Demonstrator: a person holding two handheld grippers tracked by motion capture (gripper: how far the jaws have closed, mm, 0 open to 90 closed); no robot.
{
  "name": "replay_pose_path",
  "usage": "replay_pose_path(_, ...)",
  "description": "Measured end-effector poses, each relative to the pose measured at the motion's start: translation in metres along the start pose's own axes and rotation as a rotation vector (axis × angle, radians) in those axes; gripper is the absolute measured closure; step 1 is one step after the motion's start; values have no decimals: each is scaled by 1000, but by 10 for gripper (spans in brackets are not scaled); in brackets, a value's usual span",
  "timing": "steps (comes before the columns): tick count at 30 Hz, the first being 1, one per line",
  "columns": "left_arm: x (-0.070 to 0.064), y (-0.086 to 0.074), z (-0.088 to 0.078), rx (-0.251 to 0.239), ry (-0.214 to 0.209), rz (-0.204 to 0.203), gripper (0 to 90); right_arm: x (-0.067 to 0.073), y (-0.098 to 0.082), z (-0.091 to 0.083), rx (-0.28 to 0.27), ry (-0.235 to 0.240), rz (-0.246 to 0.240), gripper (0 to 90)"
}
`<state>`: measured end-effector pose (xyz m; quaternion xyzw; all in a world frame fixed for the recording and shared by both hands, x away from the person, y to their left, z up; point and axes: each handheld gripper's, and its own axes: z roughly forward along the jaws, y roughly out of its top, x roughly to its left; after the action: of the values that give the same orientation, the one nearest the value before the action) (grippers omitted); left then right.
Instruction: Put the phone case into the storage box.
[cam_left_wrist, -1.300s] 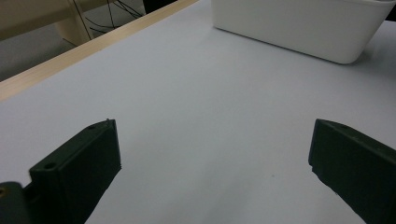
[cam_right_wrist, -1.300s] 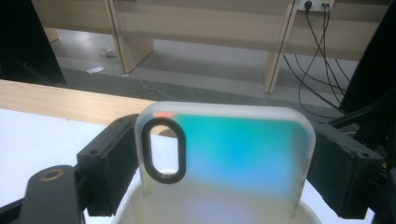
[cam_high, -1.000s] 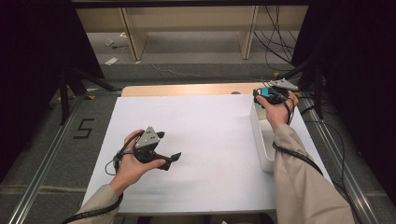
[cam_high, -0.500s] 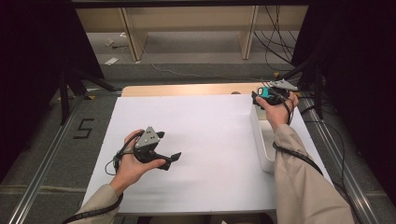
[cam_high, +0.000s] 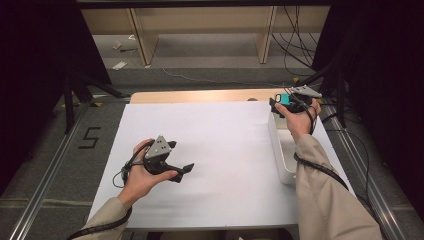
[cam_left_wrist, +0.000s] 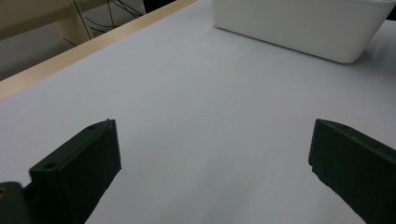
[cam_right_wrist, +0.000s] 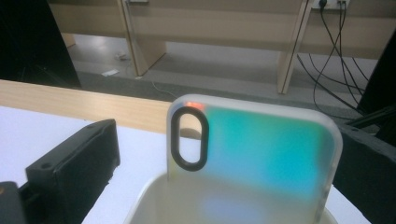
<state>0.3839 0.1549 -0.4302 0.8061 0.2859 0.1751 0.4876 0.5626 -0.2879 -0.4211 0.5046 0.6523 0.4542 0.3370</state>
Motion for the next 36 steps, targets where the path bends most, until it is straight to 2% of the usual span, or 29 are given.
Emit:
replay_pose_path(6, 0, 0, 0, -1, 1, -2, 15, 0, 2, -5, -19, 5, 13, 5)
replay_pose_path(17, 0, 0, 0, -3, 1, -3, 15, -3, 7, -10, -50, -16, 22, 4)
replay_pose_path(28, 0, 0, 0, -3, 4, -3, 15, 0, 8, -19, -61, 9, 15, 4)
replay_pose_path(36, 0, 0, 0, -3, 4, -3, 15, -1, 10, -19, -70, 4, 22, 5)
